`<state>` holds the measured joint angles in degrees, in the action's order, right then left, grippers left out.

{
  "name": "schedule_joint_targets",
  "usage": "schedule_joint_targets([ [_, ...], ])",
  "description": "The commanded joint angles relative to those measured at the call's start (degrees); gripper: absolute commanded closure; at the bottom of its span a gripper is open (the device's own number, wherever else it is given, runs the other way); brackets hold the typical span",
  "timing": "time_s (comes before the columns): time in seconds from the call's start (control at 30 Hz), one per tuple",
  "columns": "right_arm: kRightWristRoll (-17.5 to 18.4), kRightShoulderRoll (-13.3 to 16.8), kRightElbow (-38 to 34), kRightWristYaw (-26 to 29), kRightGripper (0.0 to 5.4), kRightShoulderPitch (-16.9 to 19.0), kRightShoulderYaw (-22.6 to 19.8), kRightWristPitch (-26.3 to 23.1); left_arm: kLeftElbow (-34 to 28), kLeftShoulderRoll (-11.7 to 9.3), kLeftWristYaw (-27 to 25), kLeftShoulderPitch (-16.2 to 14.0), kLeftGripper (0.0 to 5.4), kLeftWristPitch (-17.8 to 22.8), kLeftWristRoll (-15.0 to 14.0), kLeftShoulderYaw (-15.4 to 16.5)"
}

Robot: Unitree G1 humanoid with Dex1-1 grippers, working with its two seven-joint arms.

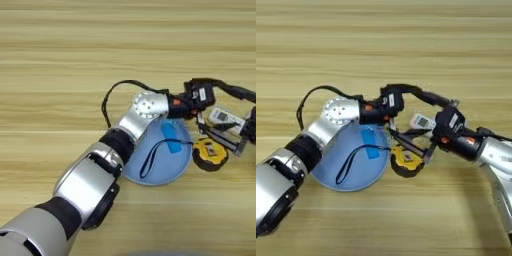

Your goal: Move the objects on the table

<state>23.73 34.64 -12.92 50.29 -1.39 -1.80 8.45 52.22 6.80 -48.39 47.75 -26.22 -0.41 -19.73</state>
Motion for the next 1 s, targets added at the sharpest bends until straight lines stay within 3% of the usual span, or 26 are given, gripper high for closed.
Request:
schedule_joint_targets([
  [0.03,-0.5,-0.7,0.8,-0.5,0.18,-0.8,-0.2,-1.1,-10.5,1.8,-1.7,-2.9,0.0,2.4,-3.4,1.2],
  [0.13,-0.4,-0.8,0.9,-0.4,0.18,-0.8,-0.3,-1.0,-15.4,1.3,-1.4,-4.3,0.0,3.6,-3.8,1.5],
  [0.27,-0.1,-0.9,0.8,-0.6,0.18,-0.7,-0.3,-1.1,-21.7,-1.1,-0.7,-6.3,0.0,4.4,-3.8,1.9],
  [0.47,0.0,-1.2,0.6,-1.0,0.18,-0.6,-0.3,-1.3,-29.7,-5.3,2.1,-11.0,0.0,6.2,-4.7,4.8],
  [0.7,0.2,-1.7,0.5,-0.8,0.18,-0.7,-0.3,-1.5,-33.3,-10.7,6.7,-16.6,0.0,5.4,-3.8,9.1],
  [1.0,0.6,-1.7,0.2,-0.3,0.18,-0.3,-0.7,-1.6,-36.2,-16.4,11.4,-23.1,0.0,6.2,-5.8,15.3],
])
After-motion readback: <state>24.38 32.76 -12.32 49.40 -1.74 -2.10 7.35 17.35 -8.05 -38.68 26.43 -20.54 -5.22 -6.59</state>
